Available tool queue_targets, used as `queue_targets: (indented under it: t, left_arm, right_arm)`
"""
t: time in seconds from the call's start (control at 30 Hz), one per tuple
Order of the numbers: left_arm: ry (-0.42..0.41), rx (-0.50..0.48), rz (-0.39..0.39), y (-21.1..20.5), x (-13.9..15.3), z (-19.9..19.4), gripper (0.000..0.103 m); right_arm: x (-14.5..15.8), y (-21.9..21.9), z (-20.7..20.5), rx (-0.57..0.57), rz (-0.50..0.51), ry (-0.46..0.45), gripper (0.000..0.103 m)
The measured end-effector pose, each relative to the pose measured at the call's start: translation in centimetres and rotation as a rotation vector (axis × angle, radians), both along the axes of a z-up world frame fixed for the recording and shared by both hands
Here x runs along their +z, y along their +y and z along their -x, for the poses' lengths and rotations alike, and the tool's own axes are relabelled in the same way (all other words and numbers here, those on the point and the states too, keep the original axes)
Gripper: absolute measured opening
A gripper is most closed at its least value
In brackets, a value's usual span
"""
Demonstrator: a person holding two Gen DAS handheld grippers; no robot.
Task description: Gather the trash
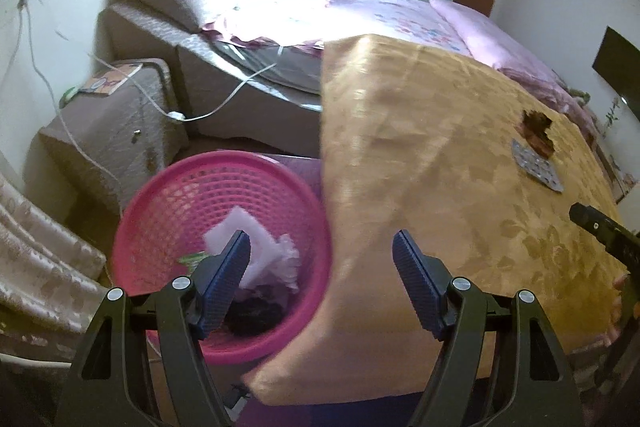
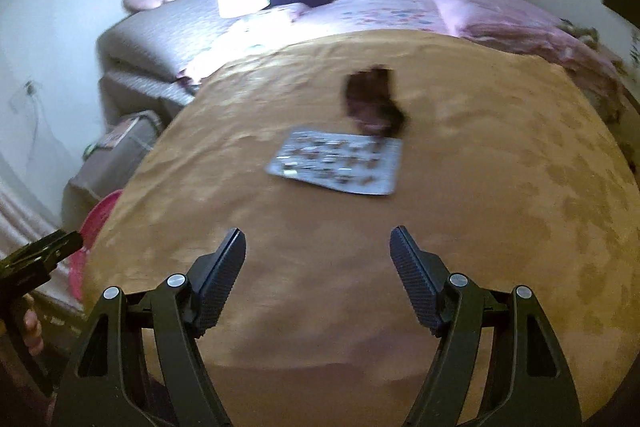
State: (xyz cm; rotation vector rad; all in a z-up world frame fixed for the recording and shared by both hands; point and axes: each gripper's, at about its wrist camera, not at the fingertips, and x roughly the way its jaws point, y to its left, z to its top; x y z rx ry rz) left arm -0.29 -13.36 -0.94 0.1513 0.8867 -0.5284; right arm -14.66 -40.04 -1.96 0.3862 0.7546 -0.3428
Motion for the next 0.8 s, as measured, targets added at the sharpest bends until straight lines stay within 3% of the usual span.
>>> queue_targets:
  t: [0.3,0.5,0.8]
  left_arm:
    - [0.022,-0.057,0.025,-4.5,-0.2,0.8,0.071]
    - [0.048,-0.081,0.030,-6.4,-0.8,1.1,0.071]
    - [0.058,-0.081,0.023,-7.0,-1.3,0.7,0.071]
  right_arm:
    - [0.0,-4.5,0.8,-0.080,0.007,-0.003,0.072]
    - [0.3,-6.6,-2.0,-0.055,-0.012,0.002,0.072]
    - [1.1,-7.3,-7.5,0.022,0.049,0.025,0.072]
